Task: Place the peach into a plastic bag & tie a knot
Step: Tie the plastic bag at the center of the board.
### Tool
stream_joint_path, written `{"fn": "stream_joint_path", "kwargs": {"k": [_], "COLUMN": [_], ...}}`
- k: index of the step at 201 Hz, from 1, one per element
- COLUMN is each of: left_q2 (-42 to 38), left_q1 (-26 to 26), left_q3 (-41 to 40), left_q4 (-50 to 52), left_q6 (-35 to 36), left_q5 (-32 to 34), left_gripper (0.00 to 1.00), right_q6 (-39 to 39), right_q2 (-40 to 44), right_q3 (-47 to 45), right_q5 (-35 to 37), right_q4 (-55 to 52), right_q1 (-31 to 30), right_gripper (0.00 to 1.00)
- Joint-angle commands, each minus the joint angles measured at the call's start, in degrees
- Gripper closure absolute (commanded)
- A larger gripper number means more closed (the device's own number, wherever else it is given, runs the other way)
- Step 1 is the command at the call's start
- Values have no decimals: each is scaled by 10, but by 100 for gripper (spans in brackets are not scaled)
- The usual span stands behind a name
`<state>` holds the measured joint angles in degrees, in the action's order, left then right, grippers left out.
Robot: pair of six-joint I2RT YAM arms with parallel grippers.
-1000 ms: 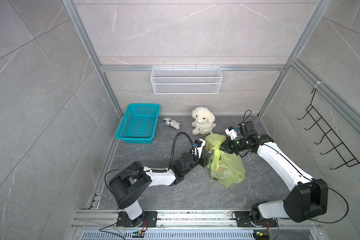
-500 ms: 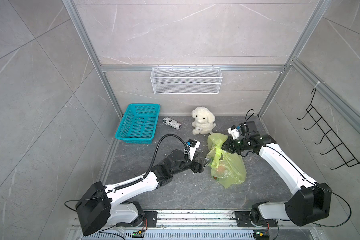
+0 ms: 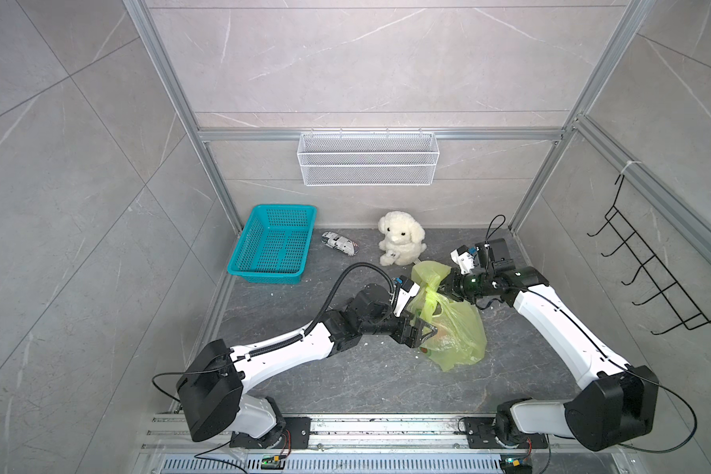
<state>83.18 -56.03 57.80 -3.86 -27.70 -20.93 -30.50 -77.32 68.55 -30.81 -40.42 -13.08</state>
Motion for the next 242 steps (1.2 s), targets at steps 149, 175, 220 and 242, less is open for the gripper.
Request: {"fn": "stream_joint_path", "kwargs": {"k": [149,175,220,242], "left_q2": [24,23,5,-14], "left_q1": [48,49,84,121], "left_q3": [58,61,52,39], "left_q4": [121,140,169,181], "left_q6": [-53,-62,-69,-67], "left_q5": [334,383,434,440], "left_gripper": [100,100,100,100], "right_q6": [19,11,-1,-12], "right_q2": [58,65,122,144], "right_q3": [-22,-25,-41,-61], "right_q5": [5,-44,-48,-40], "right_q4": [-30,-14,2,13], "right_q1": [4,7,28,44], "right_gripper": [100,100,100,100]}}
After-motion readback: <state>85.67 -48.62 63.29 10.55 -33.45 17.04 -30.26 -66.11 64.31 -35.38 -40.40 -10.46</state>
